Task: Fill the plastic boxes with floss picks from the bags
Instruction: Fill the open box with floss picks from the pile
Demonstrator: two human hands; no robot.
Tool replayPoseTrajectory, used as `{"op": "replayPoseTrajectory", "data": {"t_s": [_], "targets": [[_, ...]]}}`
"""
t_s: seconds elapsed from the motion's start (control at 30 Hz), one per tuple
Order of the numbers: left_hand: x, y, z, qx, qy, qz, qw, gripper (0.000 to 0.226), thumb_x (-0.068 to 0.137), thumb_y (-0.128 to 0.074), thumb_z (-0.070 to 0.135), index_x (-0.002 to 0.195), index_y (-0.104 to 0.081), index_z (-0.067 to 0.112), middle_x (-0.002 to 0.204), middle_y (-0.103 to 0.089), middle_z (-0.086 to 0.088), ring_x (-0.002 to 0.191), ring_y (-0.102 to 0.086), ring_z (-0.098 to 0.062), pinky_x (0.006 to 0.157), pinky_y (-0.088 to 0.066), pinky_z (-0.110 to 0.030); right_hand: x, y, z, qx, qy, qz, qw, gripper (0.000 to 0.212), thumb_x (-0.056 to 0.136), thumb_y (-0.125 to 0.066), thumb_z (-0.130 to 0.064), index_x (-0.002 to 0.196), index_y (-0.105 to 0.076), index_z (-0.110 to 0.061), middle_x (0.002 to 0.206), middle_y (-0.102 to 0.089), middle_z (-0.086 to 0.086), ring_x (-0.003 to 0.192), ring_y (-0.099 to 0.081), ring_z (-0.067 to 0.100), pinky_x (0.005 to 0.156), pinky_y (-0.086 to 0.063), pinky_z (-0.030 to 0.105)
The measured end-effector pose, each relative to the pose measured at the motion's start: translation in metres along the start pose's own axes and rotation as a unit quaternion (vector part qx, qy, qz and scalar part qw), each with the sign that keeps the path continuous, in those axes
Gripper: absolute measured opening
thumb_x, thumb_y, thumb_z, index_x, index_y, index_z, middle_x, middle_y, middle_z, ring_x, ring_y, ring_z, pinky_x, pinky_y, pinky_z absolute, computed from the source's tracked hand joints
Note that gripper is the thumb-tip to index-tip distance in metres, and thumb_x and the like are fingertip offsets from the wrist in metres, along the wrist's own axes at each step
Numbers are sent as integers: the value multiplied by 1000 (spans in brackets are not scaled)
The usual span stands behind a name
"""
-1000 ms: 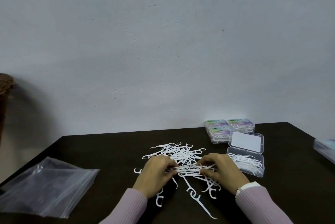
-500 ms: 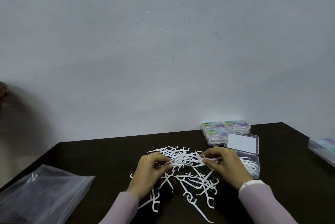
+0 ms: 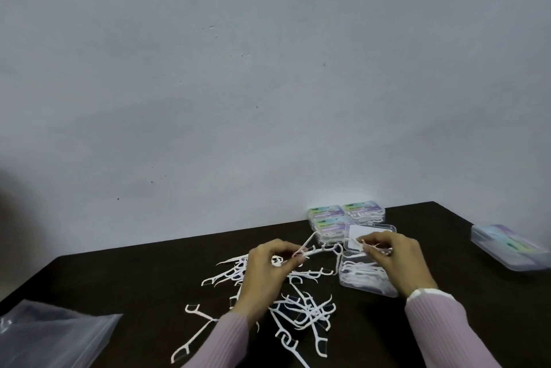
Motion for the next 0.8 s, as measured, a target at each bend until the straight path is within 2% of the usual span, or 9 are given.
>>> {"op": "replayPoseTrajectory", "data": {"t_s": [0.2, 0.27, 0.33, 0.4, 0.5, 0.57, 0.67, 0.8], "targets": [[18, -35, 9, -52, 7, -22, 998, 15, 79, -74, 17, 93, -76, 19, 86, -72, 10, 82, -65, -4, 75, -53, -20, 4, 4, 16, -14, -68, -31, 997, 23, 85, -63, -10, 106, -68, -17, 100, -60, -2, 88, -53, 6, 84, -45, 20], [23, -45, 10, -61, 10, -25, 998, 14, 79, -75, 15, 91, -75, 22, 86, -72, 10, 83, -66, -4, 77, -53, -21, 5, 4, 20, -2, -69, -40, 997, 24, 85, -62, -7, 107, -67, -15, 96, -58, -5, 87, -53, 3, 79, -42, 13], [27, -51, 11, -74, 12, -26, 997, 16, 78, -75, 15, 86, -74, 29, 84, -72, 12, 82, -66, -3, 75, -52, -19, 5, 3, 22, 2, -57, -51, 997, 21, 85, -63, -6, 102, -67, -17, 92, -59, -8, 84, -55, 0, 68, -41, 6], [29, -56, 11, -80, 12, -39, 996, 19, 79, -74, 14, 83, -72, 32, 83, -72, 13, 82, -66, -3, 74, -52, -17, 5, 2, 24, 14, -54, -50, 997, 18, 84, -65, -6, 94, -68, -21, 89, -64, -8, 84, -60, 0, 61, -41, 5], [32, -64, 8, -82, 15, -56, 995, 17, 79, -74, 12, 87, -74, 26, 84, -72, 10, 82, -66, -4, 74, -52, -18, 7, 5, 26, 27, -52, -27, 998, 18, 83, -63, -2, 88, -67, -19, 84, -66, -6, 80, -61, 1, 59, -41, 4], [34, -69, 5, -82, 23, -64, 994, 15, 79, -73, 9, 91, -75, 18, 87, -72, 7, 83, -66, -2, 73, -52, -16, 8, 9, 28, 28, -55, -6, 998, 21, 84, -61, -1, 86, -66, -21, 83, -65, -7, 80, -60, 2, 64, -42, 7], [36, -76, 2, -64, 22, -80, 994, 15, 80, -72, 9, 94, -74, 14, 90, -71, 8, 83, -65, 1, 72, -50, -15, 8, 13, 33, 24, -83, 14, 996, 24, 85, -59, -1, 83, -63, -25, 84, -64, -6, 85, -60, 6, 76, -45, 18], [38, -82, 1, -31, 9, -95, 995, 16, 82, -71, 8, 96, -74, 15, 92, -70, 8, 86, -63, 2, 75, -50, -13, 9, 16, 39, 18, -112, 14, 993, 18, 86, -60, -4, 85, -66, -20, 88, -64, -2, 85, -59, 9, 74, -43, 19]]}}
Point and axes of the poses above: each hand's wrist, its own x-axis towards the middle knuckle, its own y-axis out of the back of the hand, z = x × y, the point moved 1 cm from there along x, towards the middle knuckle
